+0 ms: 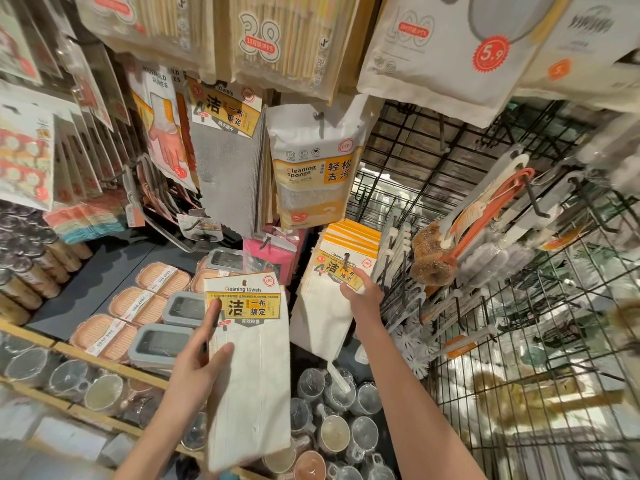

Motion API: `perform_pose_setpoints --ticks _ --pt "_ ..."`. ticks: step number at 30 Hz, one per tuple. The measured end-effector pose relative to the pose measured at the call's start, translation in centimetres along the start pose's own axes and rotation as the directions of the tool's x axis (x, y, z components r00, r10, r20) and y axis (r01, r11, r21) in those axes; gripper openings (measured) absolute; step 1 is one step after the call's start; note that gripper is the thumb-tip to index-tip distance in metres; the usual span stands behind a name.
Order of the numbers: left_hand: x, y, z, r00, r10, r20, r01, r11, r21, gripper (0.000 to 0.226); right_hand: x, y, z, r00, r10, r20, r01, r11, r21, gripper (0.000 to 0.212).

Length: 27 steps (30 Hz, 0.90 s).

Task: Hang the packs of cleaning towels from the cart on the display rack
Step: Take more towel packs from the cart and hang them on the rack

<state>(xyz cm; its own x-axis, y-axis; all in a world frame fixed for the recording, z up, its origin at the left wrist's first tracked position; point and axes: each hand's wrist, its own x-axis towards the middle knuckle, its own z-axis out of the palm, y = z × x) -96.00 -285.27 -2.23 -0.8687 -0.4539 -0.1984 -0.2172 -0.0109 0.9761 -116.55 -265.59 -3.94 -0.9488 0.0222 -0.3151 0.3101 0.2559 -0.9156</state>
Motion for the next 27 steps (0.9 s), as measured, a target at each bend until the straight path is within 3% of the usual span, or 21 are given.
perform_pose_setpoints --ticks 9,12,15,19,23,27 --pt "0.1 -0.1 0.8 0.999 0.033 0.03 -0.032 0.999 -0.02 0.073 -2.1 -0.1 -0.6 0.998 -0.04 0.058 0.043 0.998 -0.052 0.056" --pt "0.1 0.0 1.4 0.998 0.035 0.05 -0.033 0.999 -0.034 0.072 -3.9 0.1 -0.8 0.992 -0.09 0.091 0.094 0.994 -0.046 0.05" --pt "-0.1 0.1 1.9 0.997 0.042 0.062 -0.04 0.999 -0.031 0.071 -6.2 0.1 -0.4 0.977 -0.125 0.175 0.123 0.992 0.018 0.041" --pt "-0.3 -0.1 2.7 0.993 0.064 0.095 -0.06 0.997 -0.039 0.07 -8.9 0.4 0.8 0.931 -0.147 0.334 0.132 0.989 0.069 0.061" --pt "-0.3 -0.4 3.3 0.988 0.062 0.143 -0.054 0.997 -0.059 0.07 -9.8 0.9 1.4 0.902 -0.276 0.332 0.271 0.961 0.061 0.061" --pt "0.1 -0.2 4.2 0.985 0.075 0.158 -0.068 0.996 -0.053 0.068 -9.5 1.1 0.4 0.913 -0.277 0.299 0.288 0.958 0.007 0.048"
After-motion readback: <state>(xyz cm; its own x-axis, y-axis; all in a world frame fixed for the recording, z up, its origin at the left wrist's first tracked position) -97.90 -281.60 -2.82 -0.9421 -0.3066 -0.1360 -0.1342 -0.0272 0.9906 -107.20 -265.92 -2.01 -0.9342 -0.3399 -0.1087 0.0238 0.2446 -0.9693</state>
